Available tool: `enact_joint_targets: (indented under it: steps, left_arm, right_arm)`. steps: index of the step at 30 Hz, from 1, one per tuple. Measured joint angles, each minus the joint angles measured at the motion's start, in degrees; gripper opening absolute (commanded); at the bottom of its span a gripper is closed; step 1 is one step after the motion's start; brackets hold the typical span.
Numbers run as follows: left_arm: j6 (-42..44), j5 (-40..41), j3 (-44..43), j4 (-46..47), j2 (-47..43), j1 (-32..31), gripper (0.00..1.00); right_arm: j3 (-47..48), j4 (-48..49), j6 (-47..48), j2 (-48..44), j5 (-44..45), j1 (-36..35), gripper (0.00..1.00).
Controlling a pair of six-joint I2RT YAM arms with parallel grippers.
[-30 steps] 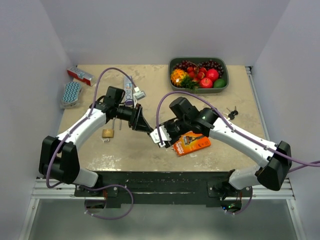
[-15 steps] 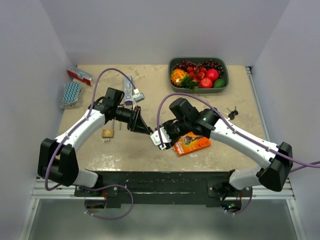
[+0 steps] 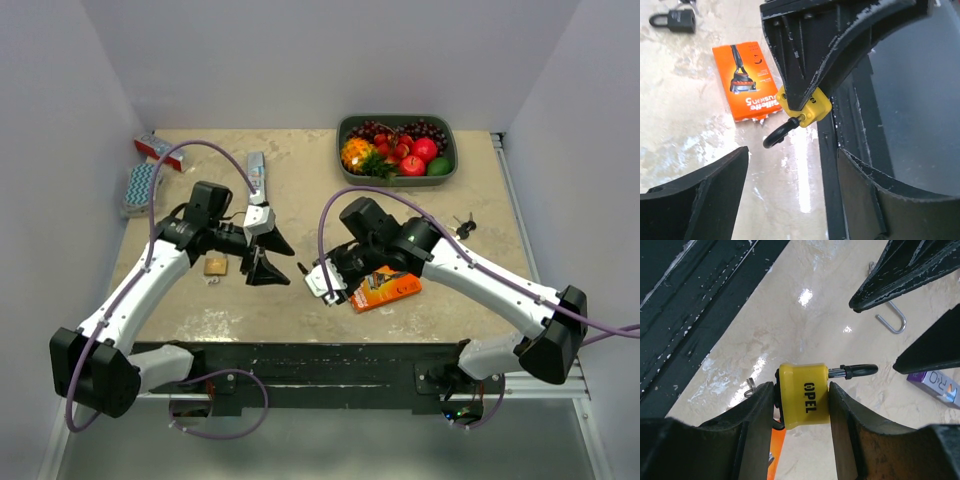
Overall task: Lock with the key
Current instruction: Lock the lock.
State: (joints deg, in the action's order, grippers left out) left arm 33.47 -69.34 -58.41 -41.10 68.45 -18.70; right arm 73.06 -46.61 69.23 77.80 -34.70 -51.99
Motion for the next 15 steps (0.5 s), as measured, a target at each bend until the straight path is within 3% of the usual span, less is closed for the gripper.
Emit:
enact_joint_targets:
  steps: [4, 15]
  left_arm:
    - [5.5, -1.0, 1.1, 0.2, -2.4, -0.1, 0.72]
    - [13.5, -0.7, 2.0, 0.9, -4.0, -3.4, 0.46]
  right_arm:
    - [0.8, -1.5, 1.9, 0.0, -0.9, -0.6, 0.0]
    - [4.2, -4.1, 4.3, 0.2, -1.1, -4.0, 0.0]
